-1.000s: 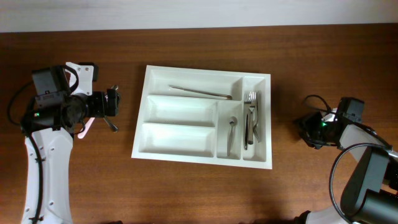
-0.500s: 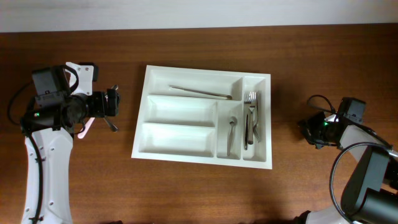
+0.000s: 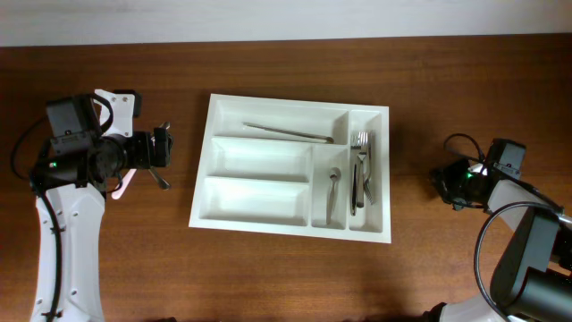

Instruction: Pack container

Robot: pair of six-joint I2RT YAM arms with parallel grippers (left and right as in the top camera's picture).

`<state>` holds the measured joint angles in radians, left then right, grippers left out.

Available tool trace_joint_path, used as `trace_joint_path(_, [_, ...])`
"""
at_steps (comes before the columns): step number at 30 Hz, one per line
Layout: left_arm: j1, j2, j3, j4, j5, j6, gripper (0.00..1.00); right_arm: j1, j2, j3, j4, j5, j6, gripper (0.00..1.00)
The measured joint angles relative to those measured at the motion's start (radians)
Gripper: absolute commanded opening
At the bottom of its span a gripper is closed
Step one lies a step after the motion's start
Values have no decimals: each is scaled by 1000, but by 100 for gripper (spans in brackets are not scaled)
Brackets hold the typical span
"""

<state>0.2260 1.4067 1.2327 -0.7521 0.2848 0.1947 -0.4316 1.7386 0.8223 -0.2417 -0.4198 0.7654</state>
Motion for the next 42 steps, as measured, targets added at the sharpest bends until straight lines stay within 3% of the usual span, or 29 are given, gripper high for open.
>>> trace_joint_path(3, [0, 0, 0, 0, 0, 0, 99, 0, 2, -1, 8, 0, 16, 33])
trace_joint_path(6, [0, 0, 0, 0, 0, 0, 99, 0, 2, -1, 8, 4, 21, 24])
trace_joint_path(13, [0, 0, 0, 0, 0, 0, 99, -1, 13, -2, 16, 11, 39, 18])
trace_joint_path(18, [0, 0, 0, 0, 0, 0, 99, -1, 18, -2, 15, 18, 42, 4])
trace_joint_path(31, [0, 0, 0, 0, 0, 0, 99, -2, 24, -6, 48, 18, 12, 4])
trace_joint_path(42, [0, 0, 0, 0, 0, 0, 99, -2, 0, -8, 45, 18, -178, 4])
